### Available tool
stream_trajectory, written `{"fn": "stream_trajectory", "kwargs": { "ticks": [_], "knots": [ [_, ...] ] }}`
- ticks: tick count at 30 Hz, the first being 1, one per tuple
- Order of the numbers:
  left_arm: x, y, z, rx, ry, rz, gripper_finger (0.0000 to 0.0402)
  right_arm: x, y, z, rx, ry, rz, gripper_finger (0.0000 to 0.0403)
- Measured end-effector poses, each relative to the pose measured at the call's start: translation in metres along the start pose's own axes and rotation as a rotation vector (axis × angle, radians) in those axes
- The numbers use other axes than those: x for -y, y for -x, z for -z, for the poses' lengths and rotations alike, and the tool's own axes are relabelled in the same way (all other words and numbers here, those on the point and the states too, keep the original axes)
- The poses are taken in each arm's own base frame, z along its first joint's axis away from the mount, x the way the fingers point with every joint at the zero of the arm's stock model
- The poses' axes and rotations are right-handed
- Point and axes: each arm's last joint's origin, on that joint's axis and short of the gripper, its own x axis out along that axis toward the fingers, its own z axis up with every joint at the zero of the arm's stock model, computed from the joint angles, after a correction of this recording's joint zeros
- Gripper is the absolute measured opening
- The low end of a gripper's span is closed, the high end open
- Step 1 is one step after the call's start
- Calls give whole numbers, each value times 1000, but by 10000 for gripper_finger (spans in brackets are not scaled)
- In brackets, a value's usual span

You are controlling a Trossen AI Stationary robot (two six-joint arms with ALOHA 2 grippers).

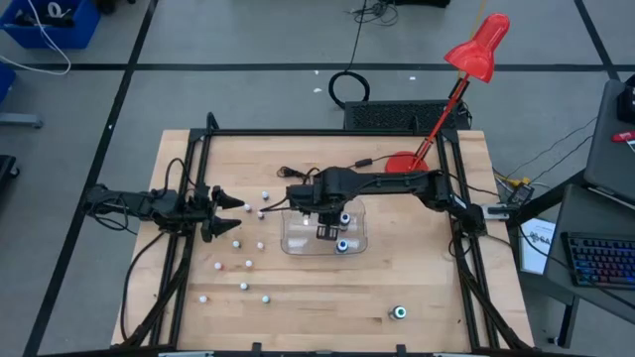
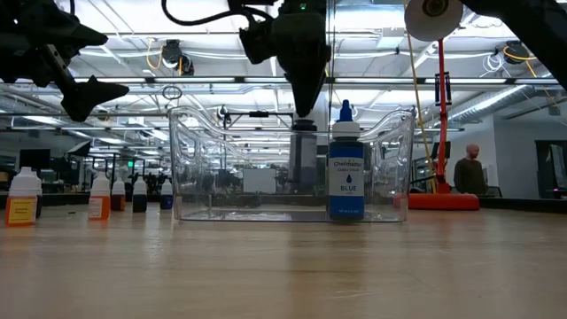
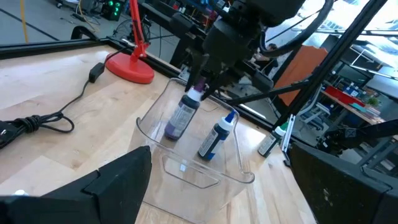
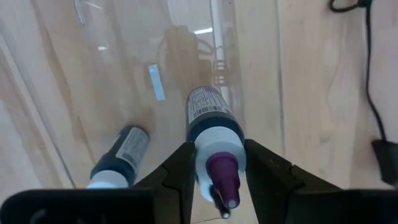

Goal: Pick & Place food coloring
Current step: Put the large violet food coloring bottle into the transparent bin

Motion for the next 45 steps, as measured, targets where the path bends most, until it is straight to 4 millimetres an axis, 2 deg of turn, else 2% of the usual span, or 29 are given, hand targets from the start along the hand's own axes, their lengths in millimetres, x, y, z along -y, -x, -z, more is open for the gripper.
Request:
{"fn": "stream_trajectory", "kwargs": {
  "ticks": [24, 37, 45],
  "knots": [
    [0, 0, 0, -1, 0, 0, 379, -1, 0, 7, -66, -72, 9, 104],
    [0, 0, 0, 0, 0, 0, 379, -22, 2, 11, -90, -83, -89, 104],
    [0, 0, 0, -1, 0, 0, 379, -26, -21, 19, -187, -93, -61, 104]
  ]
}}
